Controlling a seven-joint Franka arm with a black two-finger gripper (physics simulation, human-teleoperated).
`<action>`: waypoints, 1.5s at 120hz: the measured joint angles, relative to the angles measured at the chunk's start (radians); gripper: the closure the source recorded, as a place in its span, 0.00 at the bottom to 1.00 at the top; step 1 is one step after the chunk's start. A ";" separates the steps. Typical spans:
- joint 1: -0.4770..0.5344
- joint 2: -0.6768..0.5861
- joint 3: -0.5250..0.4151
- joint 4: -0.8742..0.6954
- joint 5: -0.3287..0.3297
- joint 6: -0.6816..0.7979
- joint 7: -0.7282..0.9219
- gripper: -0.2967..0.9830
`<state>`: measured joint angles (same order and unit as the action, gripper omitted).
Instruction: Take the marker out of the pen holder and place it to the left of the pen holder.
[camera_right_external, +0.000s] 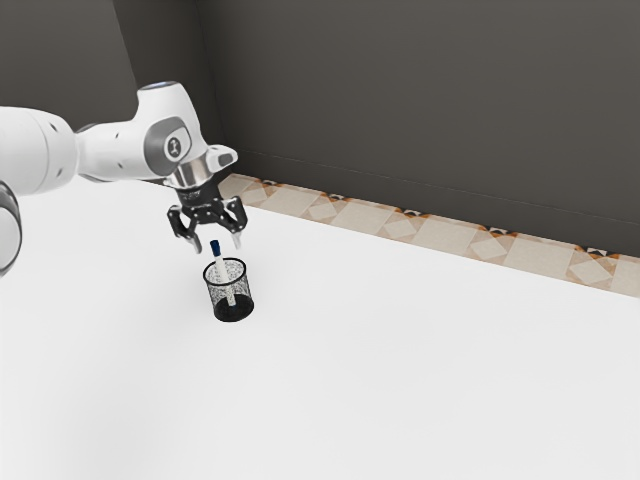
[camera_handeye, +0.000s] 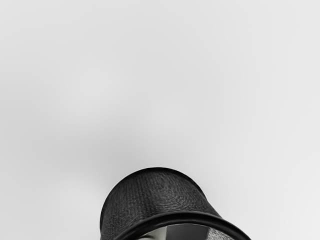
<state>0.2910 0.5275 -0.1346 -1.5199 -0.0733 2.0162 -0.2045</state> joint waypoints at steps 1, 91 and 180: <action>0.000 0.001 0.000 0.000 0.000 0.000 0.000 0.31; 0.022 0.007 -0.016 0.001 -0.002 0.001 0.001 0.74; 0.014 -0.130 -0.031 -0.007 0.023 -0.007 -0.027 0.83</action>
<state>0.3051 0.3972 -0.1654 -1.5266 -0.0504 2.0090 -0.2320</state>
